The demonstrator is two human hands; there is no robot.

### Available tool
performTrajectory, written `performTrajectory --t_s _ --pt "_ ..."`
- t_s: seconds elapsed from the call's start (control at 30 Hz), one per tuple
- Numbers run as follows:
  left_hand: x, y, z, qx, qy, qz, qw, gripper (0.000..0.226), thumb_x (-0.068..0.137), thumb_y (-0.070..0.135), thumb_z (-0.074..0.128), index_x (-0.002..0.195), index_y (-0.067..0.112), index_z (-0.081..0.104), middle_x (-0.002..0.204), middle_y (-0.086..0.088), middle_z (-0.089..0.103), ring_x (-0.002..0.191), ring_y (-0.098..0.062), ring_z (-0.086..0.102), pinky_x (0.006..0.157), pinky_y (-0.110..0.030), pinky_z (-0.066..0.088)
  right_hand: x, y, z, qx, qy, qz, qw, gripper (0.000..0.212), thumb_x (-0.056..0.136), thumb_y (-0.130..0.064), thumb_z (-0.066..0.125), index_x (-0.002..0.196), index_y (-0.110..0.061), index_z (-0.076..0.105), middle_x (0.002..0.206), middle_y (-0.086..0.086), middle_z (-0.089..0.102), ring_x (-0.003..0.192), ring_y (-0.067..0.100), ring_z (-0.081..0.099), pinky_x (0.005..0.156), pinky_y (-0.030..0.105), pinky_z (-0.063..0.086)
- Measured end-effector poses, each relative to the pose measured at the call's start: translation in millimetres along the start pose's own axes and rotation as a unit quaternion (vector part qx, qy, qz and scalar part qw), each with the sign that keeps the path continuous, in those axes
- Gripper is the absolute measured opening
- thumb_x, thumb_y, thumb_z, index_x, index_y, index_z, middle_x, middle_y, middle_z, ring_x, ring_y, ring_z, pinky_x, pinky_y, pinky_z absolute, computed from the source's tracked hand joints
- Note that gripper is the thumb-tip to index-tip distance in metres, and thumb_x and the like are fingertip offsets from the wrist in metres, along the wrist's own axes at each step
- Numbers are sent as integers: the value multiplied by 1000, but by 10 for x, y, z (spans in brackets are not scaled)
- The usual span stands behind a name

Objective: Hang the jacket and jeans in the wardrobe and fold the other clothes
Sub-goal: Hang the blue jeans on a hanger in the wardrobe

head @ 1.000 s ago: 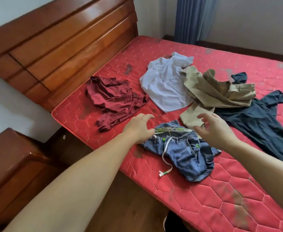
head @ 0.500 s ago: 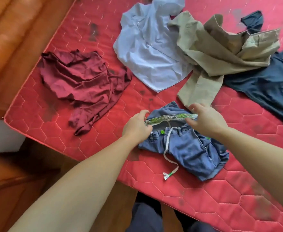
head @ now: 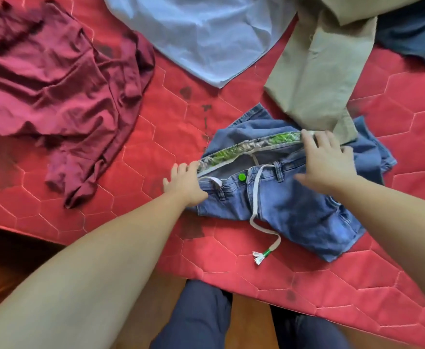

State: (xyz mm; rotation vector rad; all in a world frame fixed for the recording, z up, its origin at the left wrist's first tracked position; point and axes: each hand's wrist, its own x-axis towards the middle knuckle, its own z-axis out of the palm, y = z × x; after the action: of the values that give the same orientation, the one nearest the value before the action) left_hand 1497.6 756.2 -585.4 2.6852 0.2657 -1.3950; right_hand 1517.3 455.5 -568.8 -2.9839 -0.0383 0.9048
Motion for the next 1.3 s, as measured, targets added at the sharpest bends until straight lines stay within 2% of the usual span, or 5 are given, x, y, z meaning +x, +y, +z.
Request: performTrajectory --t_s 0.13,0.33,0.7,1.03,1.3 --pt "79 -30 37 -17 6 1 1000 88 74 33 75 147 27 26 141 -9 42 131 -35 40 100 -48 43 50 125 39 5 35 29 999 80 72 -35 74 137 -13 34 128 14 43 120 36 40 90 48 40" --pt "-148 101 -49 67 32 72 995 14 82 20 60 96 20 63 105 -8 67 101 -35 63 79 -38 49 -180 136 -60 -20 23 21 999 39 77 -36 70 105 -11 59 118 15 43 111 37 40 79 44 43" --pt "-1342 625 -1656 17 150 185 971 21 93 31 52 102 15 62 110 -12 67 102 -35 60 78 -38 47 -1165 724 -2009 36 7 -8 999 23 85 -41 63 74 -23 53 94 9 68 94 32 64 67 31 44" --pt "-3373 1122 -3720 -253 285 354 854 29 95 34 58 77 13 65 72 1 62 72 -18 57 66 -30 45 -2465 727 -4642 264 223 77 935 29 79 -36 72 72 -8 68 67 9 66 61 25 61 60 31 49" --pt "-4707 1533 -4444 -304 199 519 774 20 81 37 76 87 18 74 75 4 71 65 -12 67 58 -21 52 -3890 607 -5226 254 342 118 897 26 84 -36 71 74 -12 69 72 3 68 65 16 60 58 27 44"
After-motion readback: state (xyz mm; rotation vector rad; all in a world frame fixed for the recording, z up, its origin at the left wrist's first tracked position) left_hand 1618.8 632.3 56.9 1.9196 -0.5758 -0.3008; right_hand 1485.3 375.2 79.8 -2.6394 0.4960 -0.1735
